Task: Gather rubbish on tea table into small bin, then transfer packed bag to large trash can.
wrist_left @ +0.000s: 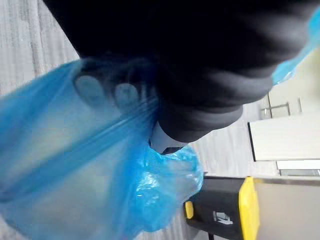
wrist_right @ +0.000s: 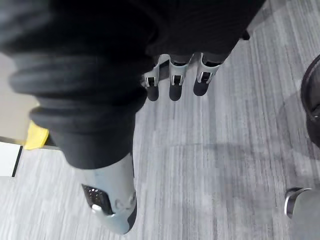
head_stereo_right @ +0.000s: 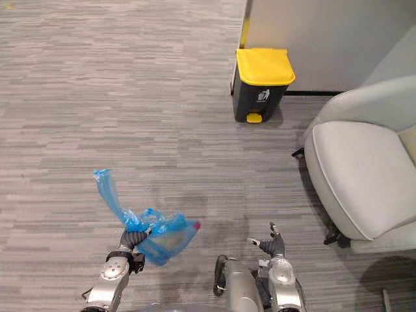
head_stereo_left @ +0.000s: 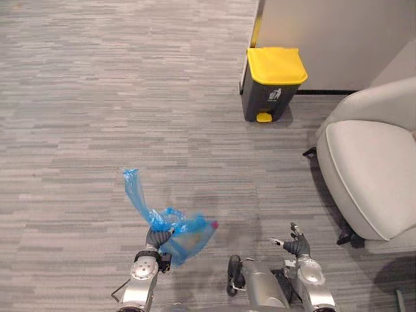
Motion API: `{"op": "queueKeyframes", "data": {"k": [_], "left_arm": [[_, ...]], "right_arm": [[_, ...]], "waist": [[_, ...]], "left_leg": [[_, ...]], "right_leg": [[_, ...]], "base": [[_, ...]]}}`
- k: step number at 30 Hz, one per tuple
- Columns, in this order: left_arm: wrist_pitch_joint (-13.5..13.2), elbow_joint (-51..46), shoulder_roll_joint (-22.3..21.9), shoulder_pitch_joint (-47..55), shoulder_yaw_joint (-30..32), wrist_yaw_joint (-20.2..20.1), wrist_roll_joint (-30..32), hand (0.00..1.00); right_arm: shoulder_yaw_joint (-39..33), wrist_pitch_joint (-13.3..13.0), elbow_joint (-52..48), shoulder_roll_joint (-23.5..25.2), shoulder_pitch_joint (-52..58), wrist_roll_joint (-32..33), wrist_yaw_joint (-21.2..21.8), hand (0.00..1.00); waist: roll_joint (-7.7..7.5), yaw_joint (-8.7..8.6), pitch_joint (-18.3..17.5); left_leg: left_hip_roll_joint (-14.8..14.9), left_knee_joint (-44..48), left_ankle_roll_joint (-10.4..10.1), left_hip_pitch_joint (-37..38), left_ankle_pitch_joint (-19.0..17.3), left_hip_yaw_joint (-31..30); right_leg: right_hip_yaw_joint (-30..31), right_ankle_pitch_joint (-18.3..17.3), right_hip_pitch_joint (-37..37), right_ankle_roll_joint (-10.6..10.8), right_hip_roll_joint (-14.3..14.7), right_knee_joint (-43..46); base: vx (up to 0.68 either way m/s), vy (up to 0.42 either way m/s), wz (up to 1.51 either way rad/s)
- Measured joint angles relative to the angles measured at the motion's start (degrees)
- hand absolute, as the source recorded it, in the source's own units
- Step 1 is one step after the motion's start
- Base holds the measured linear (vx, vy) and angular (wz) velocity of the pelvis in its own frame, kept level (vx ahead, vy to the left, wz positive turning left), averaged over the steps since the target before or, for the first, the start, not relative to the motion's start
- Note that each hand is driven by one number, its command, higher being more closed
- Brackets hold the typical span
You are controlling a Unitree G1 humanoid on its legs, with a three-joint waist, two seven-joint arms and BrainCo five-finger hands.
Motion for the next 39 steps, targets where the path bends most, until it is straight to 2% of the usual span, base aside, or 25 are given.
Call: {"op": "queueKeyframes", "data": {"k": [1,2,3,4,7,8,10,11,13,14,15,18,19,20,21,22,24,28,29,30,31,33,35,37,39], "left_arm": [[-0.4,-1.8,-1.6,0.1,0.3,0.0,0.0,1.0],[-0.7,-3.0,-1.6,0.5,0.5,0.0,0.0,1.0],[-1.2,-3.7,-2.6,1.2,0.8,0.0,0.0,1.0],[-1.2,-4.3,-2.9,1.7,0.5,-0.2,-0.1,1.0],[-1.2,-4.8,-2.9,2.0,0.9,-0.2,-0.2,1.0],[-1.2,-4.9,-3.0,2.1,1.0,-0.1,-0.6,1.0],[-1.2,-5.0,-3.1,3.0,1.4,-0.1,-0.7,1.0],[-1.1,-5.0,-3.4,3.5,1.7,-0.1,-0.7,1.0],[-1.1,-5.2,-3.7,4.5,1.8,-0.1,-0.7,1.0],[-1.0,-5.1,-3.8,5.1,1.9,0.0,-0.7,1.0],[-0.7,-5.0,-2.3,5.2,2.0,0.0,-0.7,1.0],[-0.5,-5.6,-2.1,6.2,2.2,0.0,-0.7,1.0],[-0.3,-5.9,-1.7,6.7,2.1,0.0,-0.7,1.0],[-0.2,-6.1,-1.5,6.9,1.7,0.0,-0.7,1.0],[-0.2,-6.2,-1.3,6.8,1.1,0.1,-0.8,1.0],[-0.2,-7.0,0.0,6.5,0.2,0.1,-0.8,1.0],[-0.2,-7.8,0.4,6.5,0.6,0.3,-1.1,1.0],[-0.2,-7.7,0.7,6.2,0.5,0.2,-1.1,1.0],[-0.4,-6.3,1.2,5.4,0.9,0.2,-1.2,1.0],[-0.4,-3.9,1.1,4.1,1.0,0.2,-1.2,1.0],[-0.2,-2.0,0.6,3.2,1.0,0.2,-1.2,1.0],[-0.3,0.0,0.3,1.5,1.2,0.2,-1.2,1.0],[-0.3,0.2,-0.5,0.8,1.2,0.1,-1.2,1.0],[-0.3,0.0,-1.7,0.7,1.6,0.0,-1.2,1.0],[-0.4,-1.5,-3.5,2.1,2.6,-0.1,-1.2,1.0]], "right_arm": [[0.4,-0.1,-2.4,0.3,1.6,0.0,0.1,0.0],[0.6,-0.1,-3.9,0.7,2.2,0.1,0.0,0.0],[1.1,-0.5,-6.4,0.9,3.0,0.2,0.0,0.0],[1.1,-0.6,-7.5,0.5,1.5,0.3,0.0,0.0],[1.1,-0.7,-9.0,1.6,0.6,1.0,0.0,0.0],[1.0,-0.7,-9.3,1.6,0.8,1.4,0.0,0.0],[0.9,-0.7,-9.3,1.5,0.8,1.5,0.0,0.0],[0.6,-0.7,-9.4,1.5,0.8,1.5,-0.3,0.0],[0.5,-0.7,-9.3,0.3,0.9,1.5,-1.0,0.0],[0.4,-0.7,-7.4,0.4,0.2,1.5,-1.2,0.0],[0.7,-0.4,-7.2,1.8,1.3,1.5,-1.1,0.0],[0.8,-0.4,-7.2,2.6,1.2,1.1,-1.0,0.0],[0.9,-0.4,-7.2,2.7,1.0,1.1,-1.0,0.0],[0.9,-0.4,-7.2,2.8,0.9,0.8,-1.0,0.0],[1.0,-0.4,-7.2,2.8,0.9,0.5,-0.9,0.0],[1.3,-0.4,-7.2,3.0,0.8,-0.4,-0.8,0.0],[1.5,-0.4,-7.2,3.3,0.5,-1.1,-0.4,0.0],[2.3,-0.4,-7.2,3.1,-0.4,-1.1,0.0,0.0],[2.1,-0.5,-6.3,2.5,-0.5,-1.1,0.0,0.0],[2.0,-0.5,-3.8,1.5,-0.9,-1.1,0.0,0.0],[2.0,-0.3,-1.5,0.3,-1.7,-1.1,0.0,0.0],[1.0,0.3,1.6,-1.0,-4.4,-1.1,0.0,0.0],[0.0,0.7,1.4,-1.0,-4.1,-1.0,0.0,0.0],[0.2,0.9,0.5,-0.8,-2.7,-1.0,0.0,0.0],[0.7,0.7,-2.7,-0.6,-1.2,-1.0,0.0,0.0]], "waist": [[0.43,0.28,0.2],[0.61,0.75,-0.2],[1.52,1.64,0.0],[3.36,2.22,-0.7],[1.28,2.92,0.3],[0.0,4.06,0.4],[-0.35,5.29,0.5],[-0.52,5.28,0.6],[0.04,5.27,0.0],[0.2,6.31,-0.5],[-2.3,6.44,-1.9],[-2.83,6.74,-1.9],[-2.81,6.68,-1.9],[-2.68,6.43,-1.8],[-2.67,6.39,-1.7],[-2.65,5.98,-1.4],[-2.67,5.04,-1.1],[-2.98,3.25,-1.1],[-3.21,3.24,-1.1],[-3.35,3.16,-0.9],[-1.56,3.18,-0.7],[0.43,3.27,-0.2],[0.59,2.88,0.0],[0.57,2.33,1.1],[1.12,2.65,1.3]], "left_leg": [[1.9,10.0,-0.1,-1.3,3.0,-0.2],[3.8,16.4,-0.1,-3.0,4.4,-0.2],[7.4,28.1,0.8,-6.8,4.8,-1.1],[9.4,38.8,1.8,-13.6,0.9,-3.2],[8.6,41.8,5.2,-21.2,-1.9,-2.2],[8.1,39.6,6.3,-24.8,-2.9,-2.1],[6.4,33.8,6.9,-29.0,-3.5,-3.3],[3.9,27.1,6.7,-30.9,-3.4,-4.8],[-0.4,10.8,3.6,-30.2,-0.8,-8.2],[-1.5,7.7,4.7,-29.3,3.5,-8.9],[-3.9,8.1,6.3,-29.0,1.4,-6.8],[-4.4,11.4,8.3,-26.0,-4.5,-2.3],[-4.8,11.1,8.5,-23.9,-5.5,-1.3],[-5.0,10.6,9.3,-20.9,-6.8,-0.5],[-5.0,10.2,9.4,-19.1,-7.6,0.1],[-5.0,8.8,9.5,-14.7,-8.8,0.8],[-4.9,5.5,9.0,-10.3,-9.3,1.3],[-3.7,2.0,6.3,-4.8,-10.8,1.8],[-3.9,1.6,5.5,-3.2,-11.2,1.6],[-4.2,1.3,4.1,-2.2,-11.9,0.1],[-2.9,0.9,3.6,-1.7,-11.7,-1.3],[-2.5,-1.0,3.0,-2.2,-6.9,-4.0],[-2.5,-0.3,2.3,-1.5,-2.9,-5.7],[-0.6,11.6,2.0,-3.4,0.5,-8.2],[2.5,27.3,2.5,-9.4,7.9,-9.2]], "right_leg": [[-3.4,-2.1,1.9,1.8,1.3,0.0],[-3.7,-0.7,4.9,1.9,3.1,-6.1],[-5.7,-2.3,9.0,-2.4,5.1,-9.9],[-3.2,-2.6,12.1,-2.7,7.9,-12.4],[-0.5,-2.6,17.1,-2.6,7.8,-16.6],[1.8,-2.7,19.5,-2.5,7.6,-18.4],[4.2,-3.5,22.6,-0.9,6.9,-20.4],[5.6,-4.6,24.1,1.1,5.7,-20.7],[8.4,-6.9,24.8,4.8,4.3,-20.5],[11.3,-8.3,25.0,6.6,4.0,-19.8],[13.7,-8.4,25.0,6.9,1.0,-20.8],[16.8,-7.7,24.0,10.0,-1.6,-13.5],[17.1,-6.8,22.0,12.3,-2.4,-7.3],[17.2,-4.5,18.1,17.3,-3.3,2.7],[17.2,-4.0,16.1,19.0,-3.7,8.1],[15.2,-4.5,11.1,18.0,-4.5,18.4],[11.5,-5.8,6.4,15.1,-4.8,21.7],[5.3,-6.8,-2.4,11.1,-4.2,12.6],[4.3,-3.6,-3.2,9.1,-3.1,2.1],[4.4,3.1,-1.6,5.6,-2.1,-4.6],[3.1,3.7,-0.5,5.2,-0.9,-5.9],[3.1,3.6,-0.2,5.0,0.6,-7.9],[1.8,2.7,2.1,5.1,0.5,-8.8],[-0.3,1.0,9.3,4.9,1.6,-12.1],[-0.2,0.3,15.4,3.9,3.1,-17.1]], "base": [[0.37,-0.218,0.12],[0.24,-0.254,-0.26],[0.26,-0.144,-0.77],[0.38,-0.052,-0.82],[0.32,0.027,-0.59],[0.35,0.07,-0.74],[0.45,0.196,-0.67],[0.47,0.326,-0.49],[0.35,0.294,-0.68],[0.44,0.336,-0.71],[0.46,0.324,-0.62],[0.46,0.29,-0.48],[0.52,0.297,-0.64],[0.32,0.157,-0.4],[0.47,0.138,-0.32],[0.4,0.064,-0.21],[0.38,0.006,-0.14],[0.4,-0.118,-0.04],[0.43,-0.189,0.11],[0.44,-0.175,0.07],[0.41,-0.118,-0.11],[0.43,-0.136,-0.18],[0.34,-0.128,0.14],[0.32,-0.149,0.26],[0.28,-0.044,-0.1]]}}
